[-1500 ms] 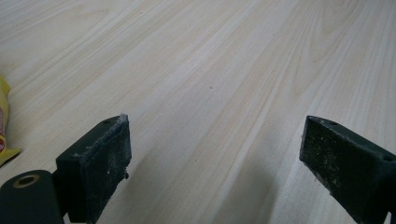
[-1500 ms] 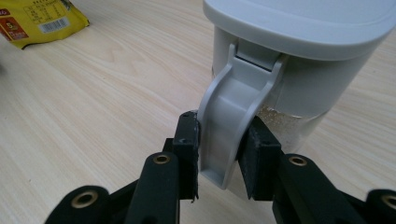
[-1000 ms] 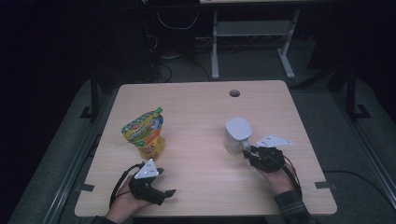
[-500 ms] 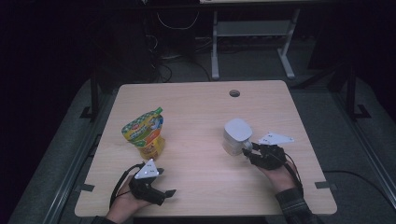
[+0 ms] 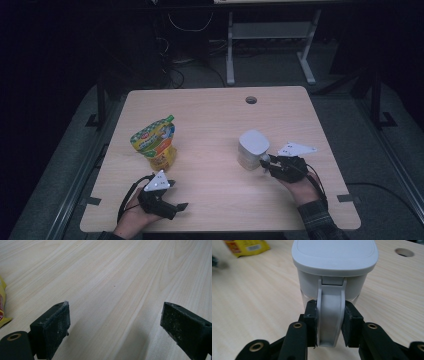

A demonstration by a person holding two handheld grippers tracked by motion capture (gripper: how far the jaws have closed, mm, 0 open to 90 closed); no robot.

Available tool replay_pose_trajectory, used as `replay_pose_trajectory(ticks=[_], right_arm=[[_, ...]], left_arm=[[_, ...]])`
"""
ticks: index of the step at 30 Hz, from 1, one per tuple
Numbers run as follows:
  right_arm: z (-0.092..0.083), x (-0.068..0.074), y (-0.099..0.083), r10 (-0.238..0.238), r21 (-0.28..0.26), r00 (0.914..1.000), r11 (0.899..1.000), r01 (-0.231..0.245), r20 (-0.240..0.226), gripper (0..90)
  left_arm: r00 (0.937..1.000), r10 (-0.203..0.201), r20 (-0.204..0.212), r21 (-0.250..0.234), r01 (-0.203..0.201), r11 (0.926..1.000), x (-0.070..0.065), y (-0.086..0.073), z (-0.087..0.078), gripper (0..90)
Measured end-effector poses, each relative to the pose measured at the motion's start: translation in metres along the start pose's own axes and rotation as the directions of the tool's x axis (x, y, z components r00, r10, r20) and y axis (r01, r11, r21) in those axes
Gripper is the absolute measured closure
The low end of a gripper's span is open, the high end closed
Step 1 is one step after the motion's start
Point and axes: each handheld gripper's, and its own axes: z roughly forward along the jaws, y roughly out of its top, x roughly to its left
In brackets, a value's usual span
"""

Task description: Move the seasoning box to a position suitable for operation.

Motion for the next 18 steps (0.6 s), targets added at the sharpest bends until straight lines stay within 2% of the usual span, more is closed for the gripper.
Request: replay_pose_trajectory(ticks=[4,7,13,16,18], right_arm=[[-0.004,0.006,-0.003,-0.04,-0.01,0.9975,0.999,0.04,-0.057,68.8],[-0.006,0.012,-0.004,-0.078,-0.014,0.9914,0.997,0.077,-0.105,68.8],[-0.003,0.025,-0.003,-0.143,-0.018,0.9683,0.99,0.142,-0.205,68.7],[-0.001,0.029,-0.002,-0.156,-0.012,0.9613,0.987,0.158,-0.227,68.4],[-0.001,0.029,-0.002,-0.156,-0.013,0.9615,0.988,0.157,-0.226,68.2]], left_arm=[[1.0,0.002,0.0,0.002,-0.002,1.0,0.0,0.0,0.0,8.5],[1.0,0.007,-0.001,0.004,-0.007,1.0,0.0,0.0,0.0,8.5],[1.0,0.005,-0.001,0.004,-0.005,1.0,-0.001,0.0,-0.001,8.5],[1.0,0.004,-0.001,0.002,-0.004,1.0,-0.001,0.0,-0.001,8.5],[1.0,0.005,-0.001,0.001,-0.005,1.0,-0.001,0.0,-0.001,8.5]])
